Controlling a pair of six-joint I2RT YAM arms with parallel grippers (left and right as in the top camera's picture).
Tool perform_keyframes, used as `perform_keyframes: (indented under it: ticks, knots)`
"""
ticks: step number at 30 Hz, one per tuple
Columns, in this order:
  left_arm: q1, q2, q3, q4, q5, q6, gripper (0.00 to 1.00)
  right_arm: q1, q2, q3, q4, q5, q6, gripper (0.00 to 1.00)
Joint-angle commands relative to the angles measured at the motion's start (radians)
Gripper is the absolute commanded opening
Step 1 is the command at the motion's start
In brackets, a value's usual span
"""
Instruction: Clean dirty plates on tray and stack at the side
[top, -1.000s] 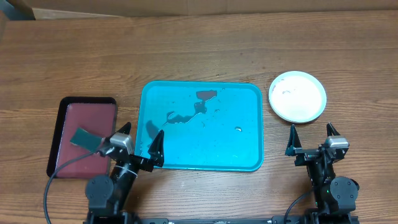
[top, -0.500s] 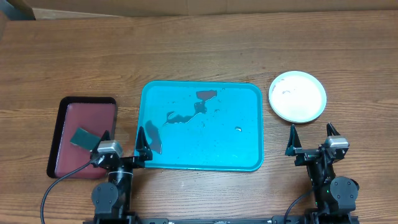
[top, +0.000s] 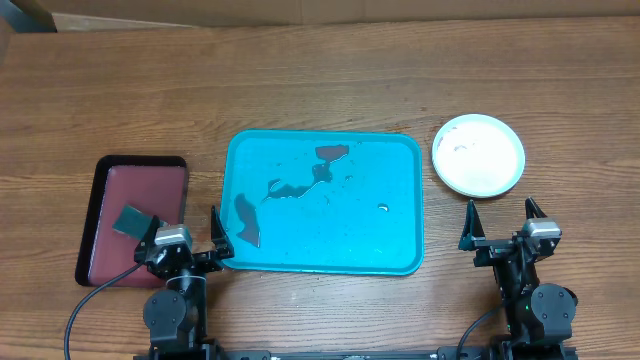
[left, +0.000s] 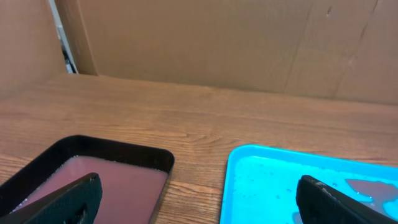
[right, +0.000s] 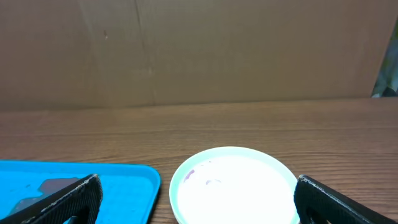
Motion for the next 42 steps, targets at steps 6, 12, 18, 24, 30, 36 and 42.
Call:
perform_keyframes:
  ticks: [6, 12, 18, 24, 30, 36, 42]
  knots:
    - [0.003, -0.011, -0.003, -0.002, 0.013, 0.050, 1.00, -0.006, -0.009, -0.010, 0.006, 0.010, 0.004, 1.00]
    - [-0.005, -0.011, -0.003, -0.002, 0.016, 0.050, 1.00, -0.006, -0.009, -0.010, 0.006, 0.010, 0.004, 1.00]
    - [-0.031, -0.011, -0.003, -0.002, 0.016, 0.099, 0.99, -0.006, -0.009, -0.010, 0.006, 0.010, 0.004, 1.00]
    - [-0.031, -0.011, -0.003, -0.002, 0.021, 0.088, 0.99, -0.006, -0.009, -0.010, 0.006, 0.010, 0.004, 1.00]
    - [-0.031, -0.011, -0.003, 0.000, 0.020, 0.088, 0.99, -0.006, -0.009, -0.010, 0.006, 0.010, 0.004, 1.00]
    - [-0.031, -0.011, -0.003, 0.000, 0.020, 0.088, 1.00, -0.006, -0.009, -0.010, 0.006, 0.010, 0.004, 1.00]
    - [-0.031, -0.010, -0.003, 0.000, 0.020, 0.088, 1.00, -0.006, -0.009, -0.010, 0.006, 0.010, 0.004, 1.00]
